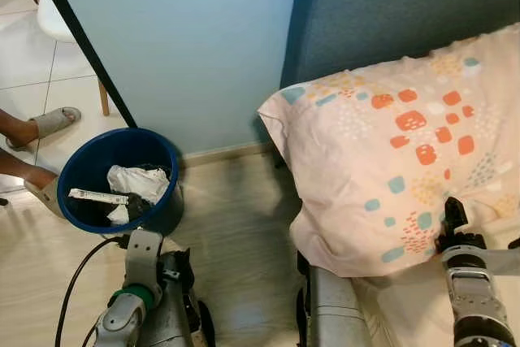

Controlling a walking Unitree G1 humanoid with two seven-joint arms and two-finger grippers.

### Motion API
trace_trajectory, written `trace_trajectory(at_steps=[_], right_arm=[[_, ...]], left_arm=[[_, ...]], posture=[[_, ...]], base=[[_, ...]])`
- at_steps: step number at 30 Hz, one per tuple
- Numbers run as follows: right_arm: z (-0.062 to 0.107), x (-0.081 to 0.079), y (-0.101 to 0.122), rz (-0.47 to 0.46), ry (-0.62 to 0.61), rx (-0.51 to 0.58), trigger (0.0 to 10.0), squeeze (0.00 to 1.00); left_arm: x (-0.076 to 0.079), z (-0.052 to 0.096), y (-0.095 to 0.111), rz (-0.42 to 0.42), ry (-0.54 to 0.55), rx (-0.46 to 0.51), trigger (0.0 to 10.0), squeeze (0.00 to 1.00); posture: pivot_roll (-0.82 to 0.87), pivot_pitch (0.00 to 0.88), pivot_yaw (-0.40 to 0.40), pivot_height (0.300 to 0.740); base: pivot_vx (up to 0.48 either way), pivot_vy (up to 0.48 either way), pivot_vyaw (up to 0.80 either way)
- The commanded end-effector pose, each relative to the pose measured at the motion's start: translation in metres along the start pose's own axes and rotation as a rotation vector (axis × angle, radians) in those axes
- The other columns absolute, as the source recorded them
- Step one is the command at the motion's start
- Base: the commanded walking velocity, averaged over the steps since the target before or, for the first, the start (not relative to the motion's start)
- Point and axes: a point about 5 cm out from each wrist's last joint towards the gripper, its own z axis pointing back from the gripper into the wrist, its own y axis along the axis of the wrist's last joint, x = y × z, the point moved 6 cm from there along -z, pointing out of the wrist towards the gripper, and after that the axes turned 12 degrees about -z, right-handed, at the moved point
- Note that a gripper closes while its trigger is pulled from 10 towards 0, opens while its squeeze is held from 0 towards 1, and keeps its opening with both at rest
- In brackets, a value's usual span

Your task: Clean up the room

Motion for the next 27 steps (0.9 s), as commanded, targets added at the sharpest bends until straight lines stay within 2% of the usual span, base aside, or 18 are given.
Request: trace_trajectory(at_steps=[1, 4, 7, 9, 11, 13, 14, 15, 16, 17, 18, 20, 21, 23, 27], right_arm=[[0.003, 0.004, -0.043, -0.067, 0.007, -0.162, 10.0, 0.00], [-0.008, -0.013, -0.060, -0.083, 0.054, -0.220, 10.0, 0.00], [-0.014, -0.019, -0.068, -0.078, 0.044, -0.236, 10.0, 0.00], [-0.016, -0.021, -0.071, -0.077, 0.044, -0.238, 10.0, 0.00], [-0.024, -0.040, -0.078, -0.075, 0.098, -0.250, 10.0, 0.00], [-0.024, -0.040, -0.078, -0.075, 0.098, -0.250, 10.0, 0.00], [-0.027, -0.046, -0.079, -0.074, 0.118, -0.253, 10.0, 0.00], [-0.032, -0.058, -0.078, -0.061, 0.151, -0.241, 4.7, 0.00], [-0.032, -0.058, -0.078, -0.061, 0.151, -0.241, 4.7, 0.00], [-0.037, -0.067, -0.074, -0.060, 0.172, -0.219, 0.0, 0.00], [-0.037, -0.067, -0.074, -0.060, 0.172, -0.219, 0.0, 0.00], [-0.045, -0.087, -0.064, -0.068, 0.233, -0.182, 0.0, 0.00], [-0.045, -0.087, -0.064, -0.068, 0.233, -0.182, 0.0, 0.00], [-0.050, -0.099, -0.056, -0.072, 0.273, -0.154, 0.0, 0.00], [-0.054, -0.109, -0.049, -0.070, 0.301, -0.130, 0.0, 0.00]], left_arm=[[0.001, 0.008, -0.013, -0.015, -0.009, -0.036, 10.0, 0.00], [-0.001, 0.010, -0.013, -0.025, -0.006, -0.032, 10.0, 0.00], [-0.002, 0.012, -0.014, -0.029, -0.004, -0.030, 10.0, 0.00], [-0.002, 0.012, -0.014, -0.029, -0.003, -0.030, 10.0, 0.00], [-0.003, 0.013, -0.014, -0.033, -0.001, -0.028, 10.0, 0.00], [-0.003, 0.013, -0.014, -0.033, -0.001, -0.028, 10.0, 0.00], [-0.003, 0.014, -0.014, -0.034, 0.000, -0.027, 10.0, 0.00], [-0.004, 0.014, -0.014, -0.035, 0.003, -0.026, 10.0, 0.00], [-0.004, 0.014, -0.014, -0.035, 0.003, -0.026, 10.0, 0.00], [-0.005, 0.015, -0.015, -0.037, 0.004, -0.025, 10.0, 0.00], [-0.005, 0.015, -0.015, -0.037, 0.004, -0.025, 10.0, 0.00], [-0.007, 0.016, -0.015, -0.039, 0.010, -0.023, 10.0, 0.00], [-0.007, 0.016, -0.015, -0.039, 0.010, -0.023, 10.0, 0.00], [-0.008, 0.017, -0.014, -0.039, 0.014, -0.022, 10.0, 0.00], [-0.009, 0.017, -0.014, -0.039, 0.016, -0.022, 10.0, 0.00]], posture=[[-0.06, 0.223, 0.097, 0.560], [-0.05, 0.228, 0.097, 0.560], [-0.05, 0.235, 0.099, 0.560], [-0.05, 0.235, 0.099, 0.560], [-0.04, 0.242, 0.104, 0.560], [-0.04, 0.242, 0.104, 0.560], [-0.04, 0.242, 0.104, 0.560], [-0.03, 0.246, 0.105, 0.560], [-0.03, 0.246, 0.105, 0.560], [-0.03, 0.248, 0.103, 0.560], [-0.03, 0.248, 0.103, 0.560], [-0.03, 0.252, 0.103, 0.560], [-0.03, 0.252, 0.103, 0.560], [-0.03, 0.251, 0.104, 0.560], [-0.03, 0.252, 0.103, 0.560]], base=[[0.000, 0.000, 0.00], [0.000, 0.000, 0.00], [0.000, 0.000, 0.00], [0.000, 0.000, 0.00], [0.000, 0.000, 0.00], [0.000, 0.000, 0.00], [0.000, 0.000, 0.00], [0.000, 0.000, 0.00], [0.000, 0.000, 0.00], [0.000, 0.000, 0.00], [0.000, 0.000, 0.00], [0.000, 0.000, 0.00], [0.000, 0.000, 0.00], [0.000, 0.000, 0.00], [0.000, 0.000, 0.00]])
